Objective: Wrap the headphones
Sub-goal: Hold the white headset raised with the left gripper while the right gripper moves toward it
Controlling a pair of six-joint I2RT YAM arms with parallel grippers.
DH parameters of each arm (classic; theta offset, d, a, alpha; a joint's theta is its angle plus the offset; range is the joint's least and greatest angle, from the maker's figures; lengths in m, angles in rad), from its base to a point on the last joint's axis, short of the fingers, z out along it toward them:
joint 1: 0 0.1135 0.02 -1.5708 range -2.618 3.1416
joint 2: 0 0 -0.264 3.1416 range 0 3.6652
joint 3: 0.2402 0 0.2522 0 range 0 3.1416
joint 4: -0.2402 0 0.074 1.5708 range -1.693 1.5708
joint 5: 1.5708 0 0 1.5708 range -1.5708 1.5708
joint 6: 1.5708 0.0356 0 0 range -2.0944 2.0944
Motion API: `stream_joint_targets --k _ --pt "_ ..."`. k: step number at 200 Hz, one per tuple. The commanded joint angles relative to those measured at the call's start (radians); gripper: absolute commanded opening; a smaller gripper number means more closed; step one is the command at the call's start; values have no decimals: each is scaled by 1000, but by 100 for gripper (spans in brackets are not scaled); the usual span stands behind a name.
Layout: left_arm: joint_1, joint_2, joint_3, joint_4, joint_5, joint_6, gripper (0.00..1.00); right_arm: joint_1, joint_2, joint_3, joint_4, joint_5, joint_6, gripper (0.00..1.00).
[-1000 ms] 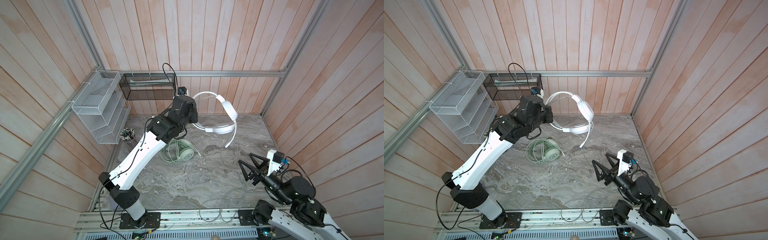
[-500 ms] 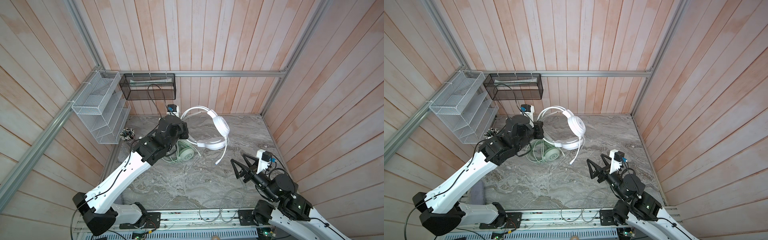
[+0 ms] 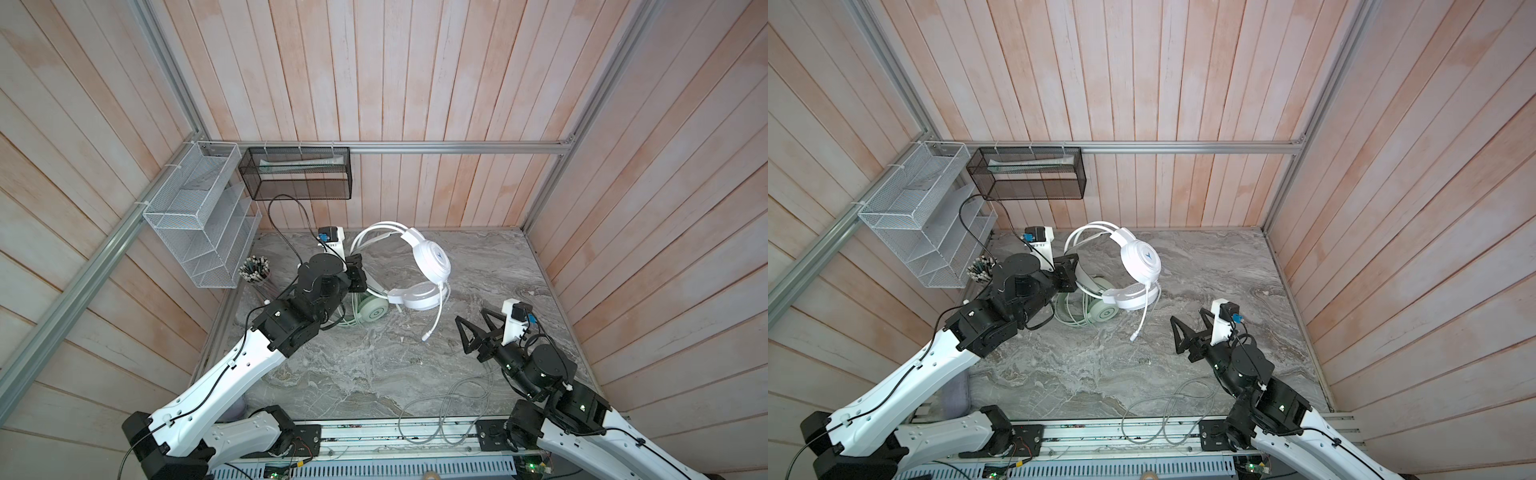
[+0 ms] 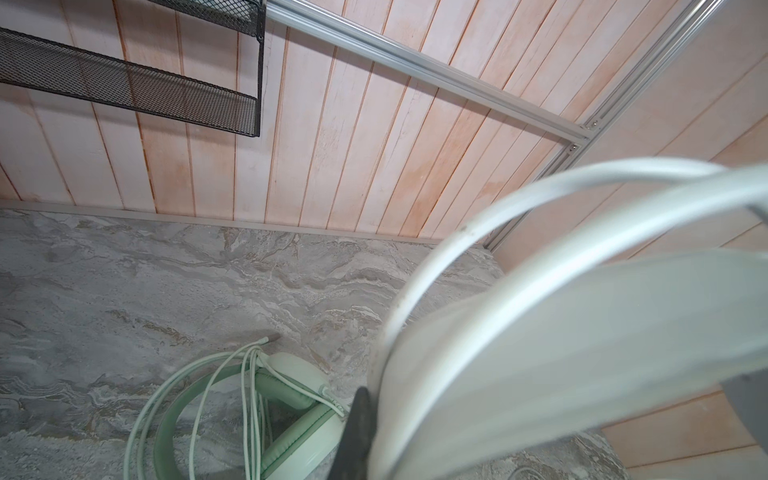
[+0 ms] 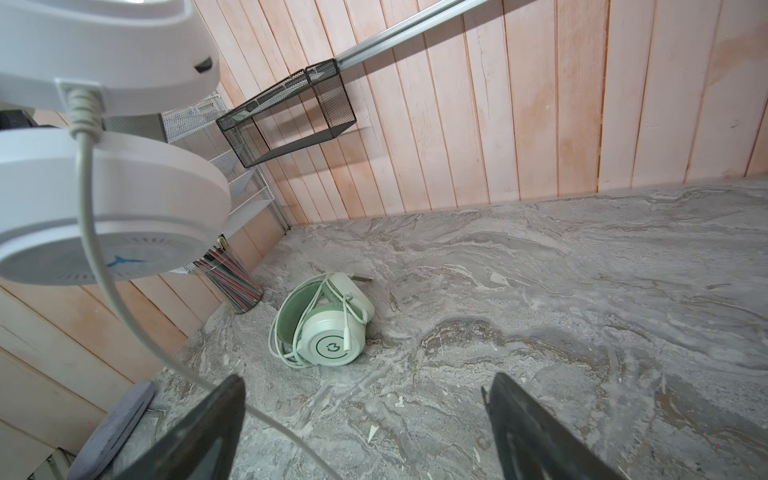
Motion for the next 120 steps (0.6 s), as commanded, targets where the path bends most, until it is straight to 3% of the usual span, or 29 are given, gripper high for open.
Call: stream_joint_targets --k 1,52,89,120 --pt "13 -26 -5 126 52 -27 0 5 -6 -15 16 11 -15 92" --pt "46 -44 -18 119 119 -82 0 4 1 -53 64 -66 2 88" --pt "123 -22 -4 82 211 -173 0 4 3 -118 120 -97 -8 86" --pt "131 -12 0 73 224 -172 0 4 31 -170 210 -129 -31 86"
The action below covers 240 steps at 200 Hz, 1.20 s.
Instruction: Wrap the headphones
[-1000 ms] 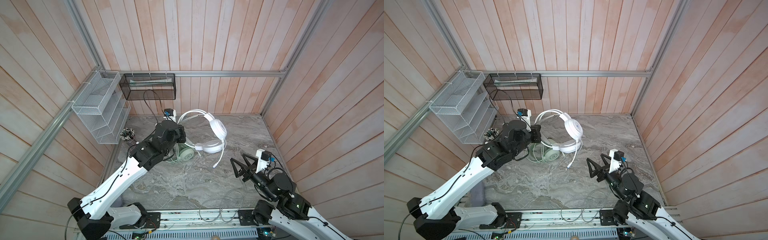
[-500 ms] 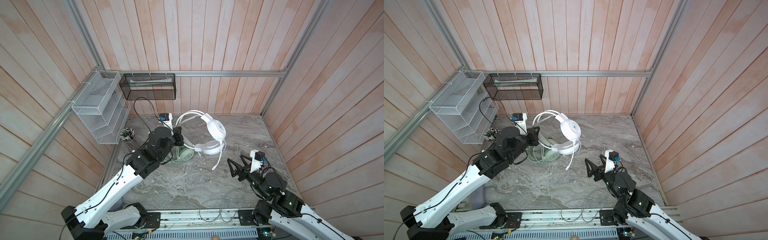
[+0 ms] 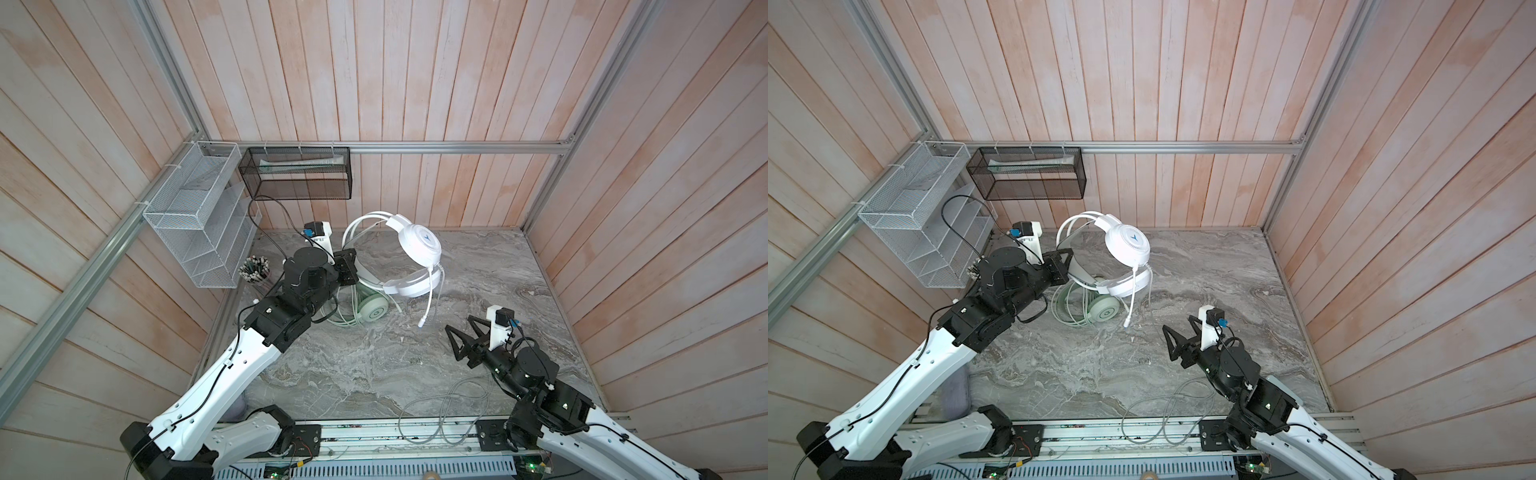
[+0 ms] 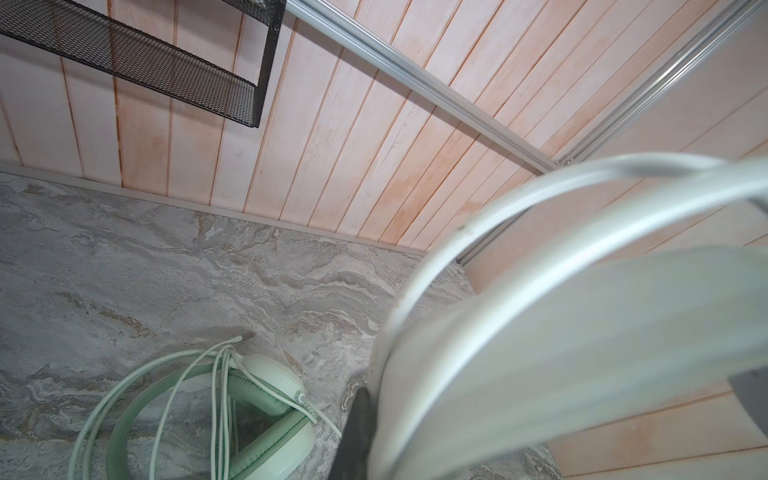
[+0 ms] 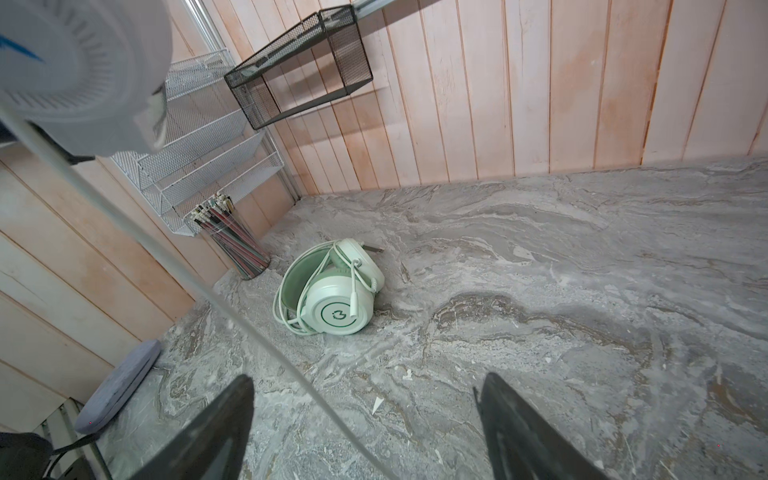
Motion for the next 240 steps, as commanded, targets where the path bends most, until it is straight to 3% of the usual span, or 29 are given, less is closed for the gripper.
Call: stream_joint_targets --k 1,40,57,113,175,217,240 --pt "5 2 17 39 55 -57 0 5 22 -34 104 -43 -25 86" --pt "23 1 15 41 78 -57 0 4 142 -81 242 -68 -75 82" --pt "41 3 14 41 96 -65 0 4 181 -89 263 -16 -104 78" --pt "168 42 12 33 241 -159 0 4 164 -201 401 8 -125 79" --pt "176 57 6 39 222 -148 0 1 224 -248 506 47 -155 79" --pt "179 51 4 41 216 -142 0 -8 375 -289 657 117 -174 79" --pt "180 54 5 42 224 -143 0 -23 456 -283 717 101 -189 78"
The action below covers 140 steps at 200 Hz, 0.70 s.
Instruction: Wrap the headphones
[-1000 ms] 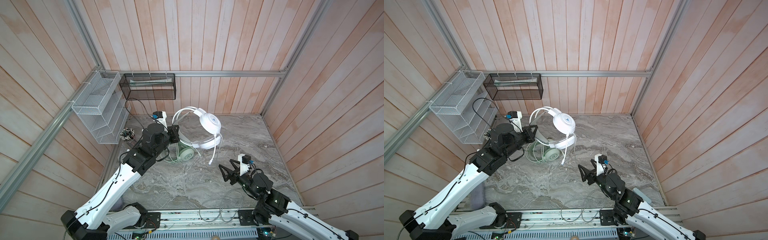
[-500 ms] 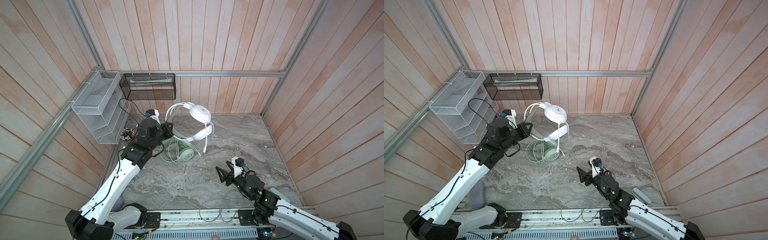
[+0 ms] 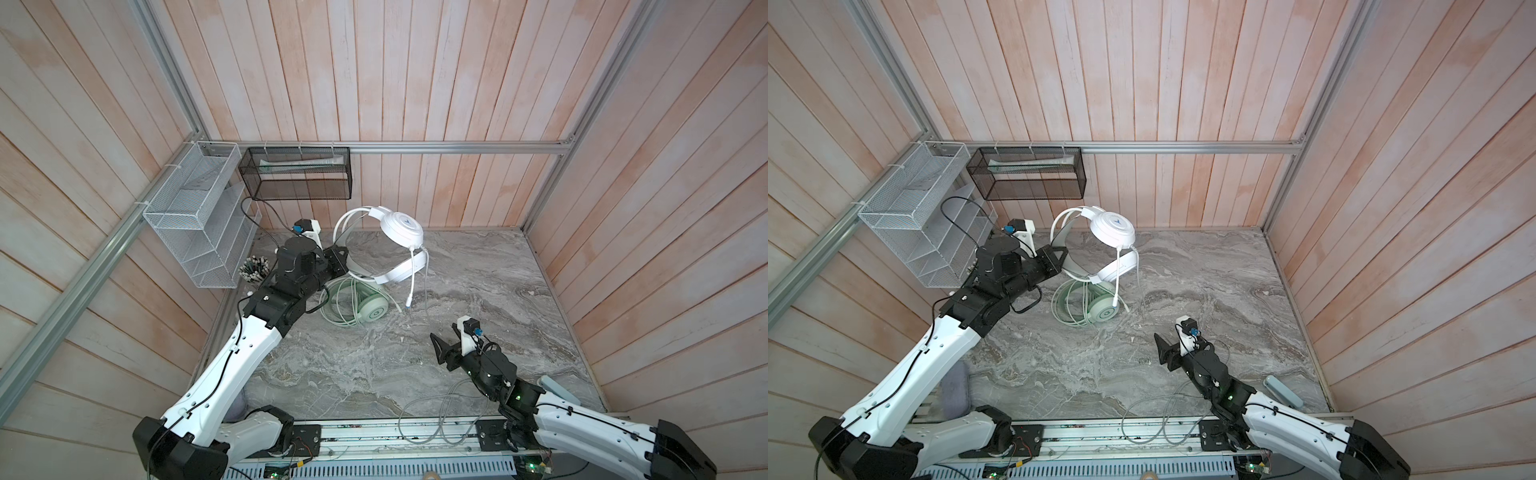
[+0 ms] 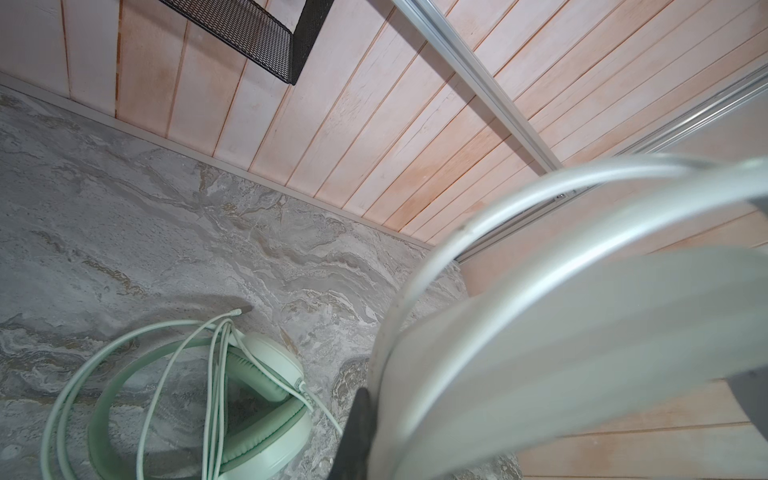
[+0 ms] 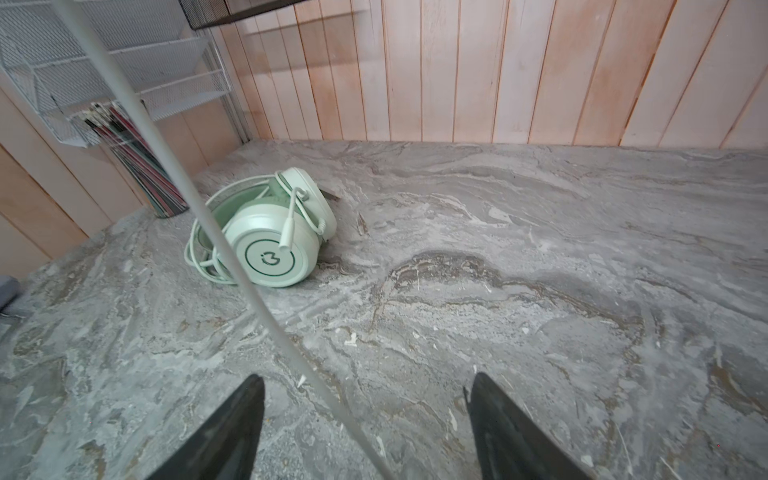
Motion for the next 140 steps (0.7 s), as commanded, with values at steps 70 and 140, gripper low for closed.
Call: stream_joint_targets --k 70,140 --pt "8 2 5 57 36 -29 0 -68 255 44 219 -52 -64 58" --pt "11 24 8 47 38 -28 0 -68 224 81 110 -132 -41 12"
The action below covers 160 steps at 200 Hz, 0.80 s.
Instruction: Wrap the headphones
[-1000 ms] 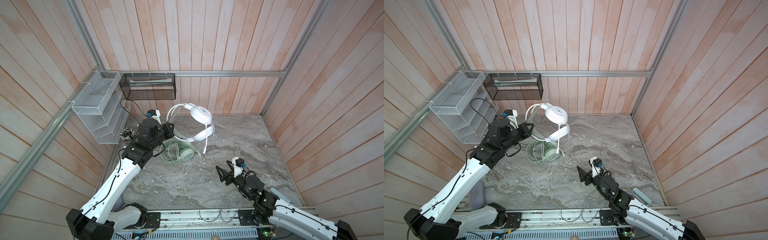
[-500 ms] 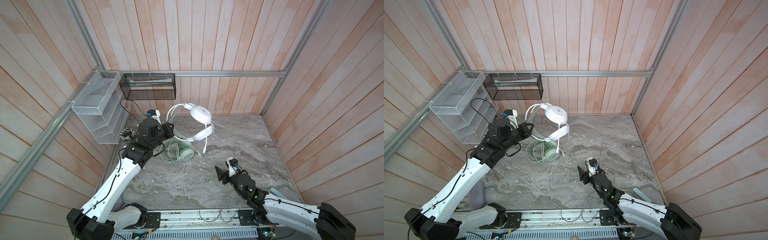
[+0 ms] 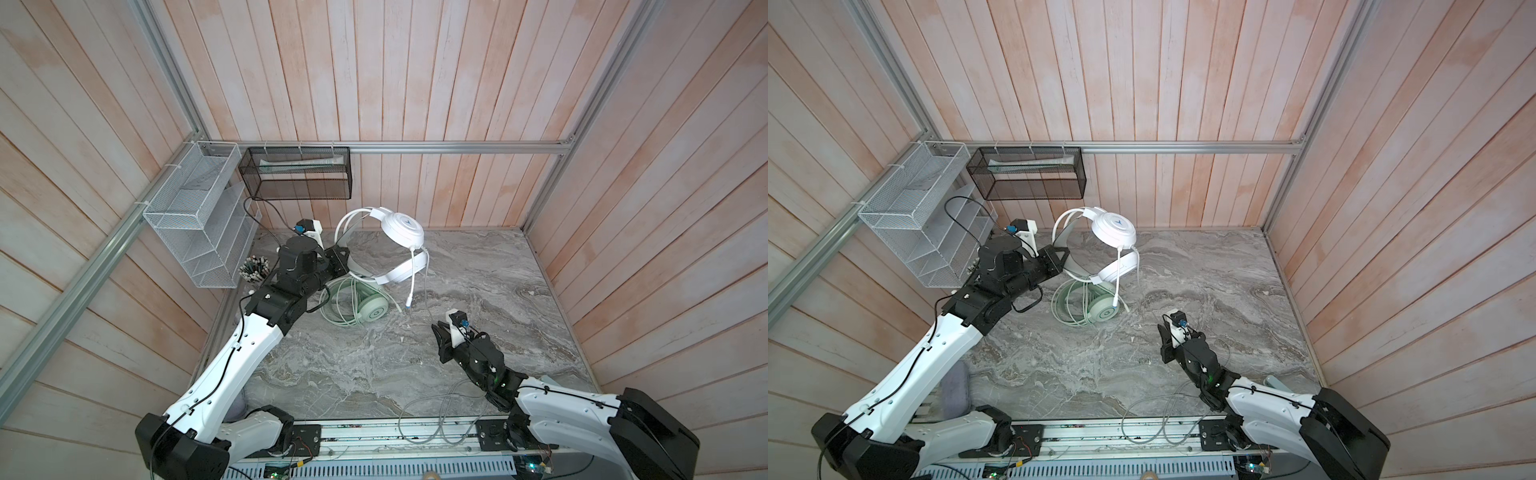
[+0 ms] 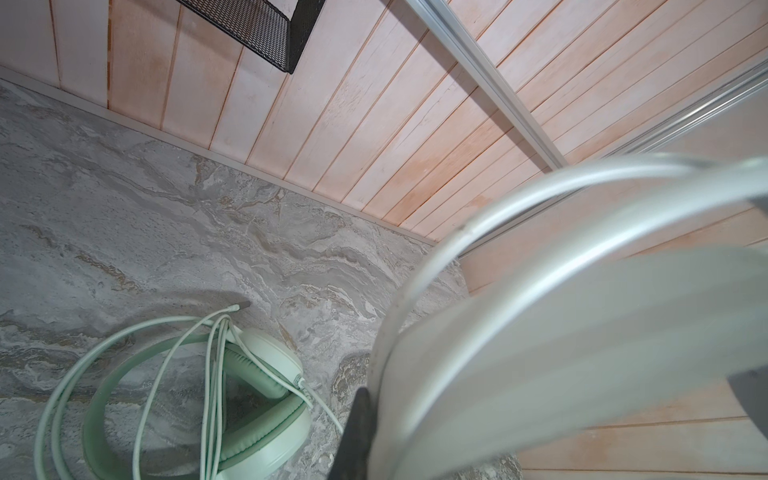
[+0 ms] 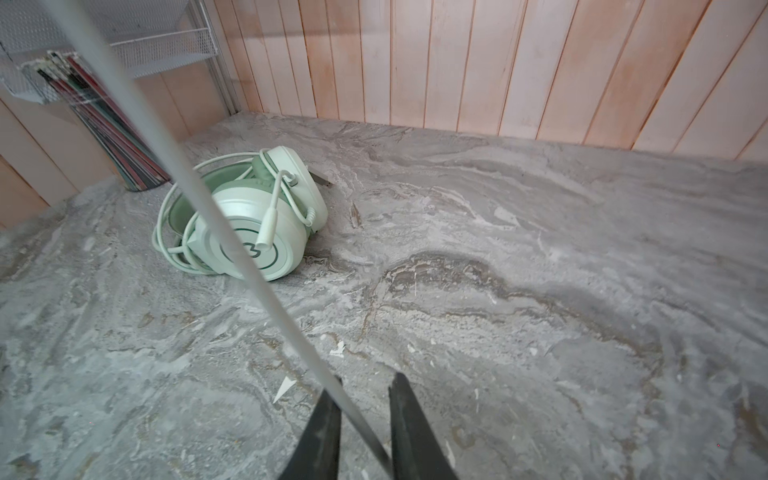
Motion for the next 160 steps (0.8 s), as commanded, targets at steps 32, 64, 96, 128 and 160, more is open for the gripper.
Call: stream_joint_targets --k 32,64,96,128,160 --pt "6 34 23 22 2 -32 0 52 -61 68 -187 -65 89 0" --pt "-27 86 75 -67 -66 -33 0 186 -114 174 -419 18 99 0" --pt "-32 105 69 -142 -128 -47 0 271 -150 301 -610 36 107 0" --pt "-74 121 87 -217 -224 -10 0 335 -129 441 -767 2 96 0" --pt "-138 140 81 -276 -344 77 0 395 -118 684 -1030 15 14 0"
